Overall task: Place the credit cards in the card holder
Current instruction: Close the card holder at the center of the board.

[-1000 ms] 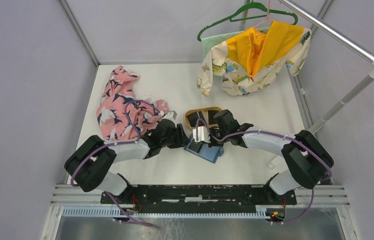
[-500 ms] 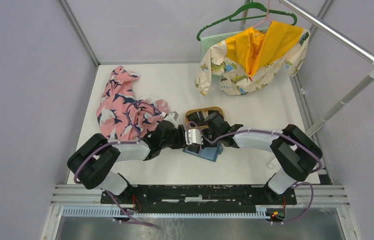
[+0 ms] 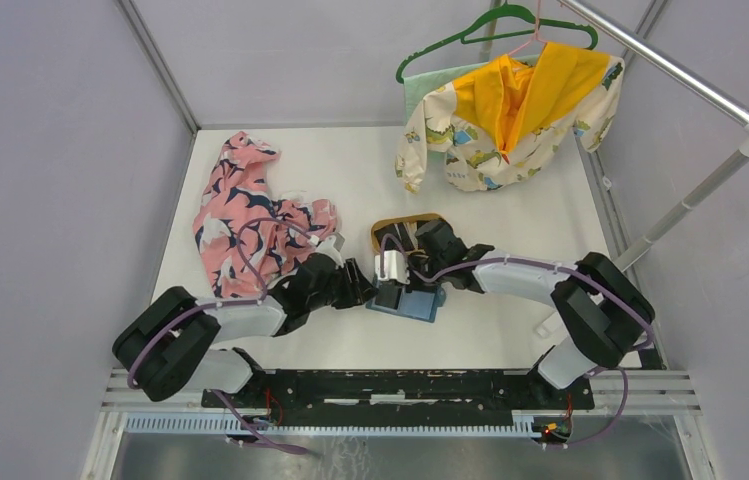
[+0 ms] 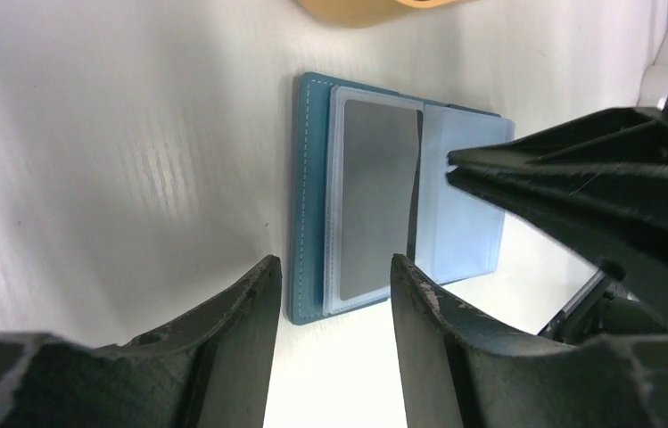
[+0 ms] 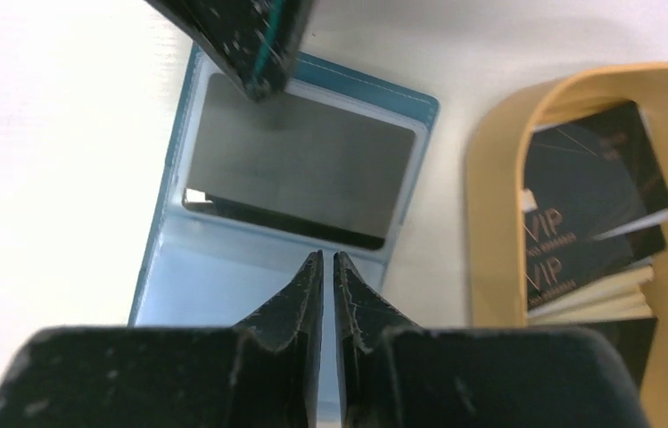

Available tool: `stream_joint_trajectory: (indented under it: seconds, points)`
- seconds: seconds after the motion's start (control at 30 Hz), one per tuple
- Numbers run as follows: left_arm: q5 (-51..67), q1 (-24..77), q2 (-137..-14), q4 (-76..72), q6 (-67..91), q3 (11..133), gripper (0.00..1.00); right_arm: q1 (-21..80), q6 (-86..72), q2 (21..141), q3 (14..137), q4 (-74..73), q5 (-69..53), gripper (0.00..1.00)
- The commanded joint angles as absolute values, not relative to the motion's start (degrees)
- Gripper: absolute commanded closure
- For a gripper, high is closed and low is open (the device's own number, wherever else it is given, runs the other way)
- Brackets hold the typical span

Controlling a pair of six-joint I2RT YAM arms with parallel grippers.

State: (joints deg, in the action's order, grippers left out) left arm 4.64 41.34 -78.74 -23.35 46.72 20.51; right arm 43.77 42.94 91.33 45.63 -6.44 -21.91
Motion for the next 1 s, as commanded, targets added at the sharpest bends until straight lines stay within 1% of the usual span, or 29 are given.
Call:
stream_joint_trajectory:
  seconds: [0.0,0.1,0.17,0.27,0.4,0.53,0.73,0.9,0.97]
  points:
    - [1.3,41.5,-72.8,-22.3,49.9,19.2,0.44,39.3,44.7,84.7,45.4,-9.2,-28.7,0.86]
    - [0.4,41.4,-70.3,-20.6,49.4,18.7,0.39,36.5,48.4,80.5,42.8,-10.4,-33.0,0.84]
    - [0.5,41.4,-70.0,-19.8,48.8,18.7,0.36,36.4,51.0,79.1,40.8,-10.5,-34.7,0.82]
    - [1.6,41.3,-70.9,-20.7,48.7,18.1,0.33,36.6,50.3,81.0,40.5,-9.9,-37.0,0.83]
    - [3.7,41.3,-73.4,-23.2,49.7,18.0,0.31,38.2,48.8,84.6,41.8,-9.2,-32.6,0.84]
    - [4.9,41.2,-77.0,-25.2,50.6,18.8,0.31,39.3,48.8,87.0,42.1,-9.3,-30.0,0.84]
    - [7.1,41.3,-81.4,-26.5,51.2,19.8,0.38,40.5,50.8,90.6,43.7,-12.5,-25.8,0.85]
    - [11.0,41.2,-83.9,-33.3,53.5,17.8,0.43,40.6,51.5,91.5,44.3,-14.0,-25.9,0.86]
    - [12.2,41.3,-84.3,-35.9,54.2,17.2,0.47,40.6,51.7,91.9,44.4,-14.7,-26.1,0.87]
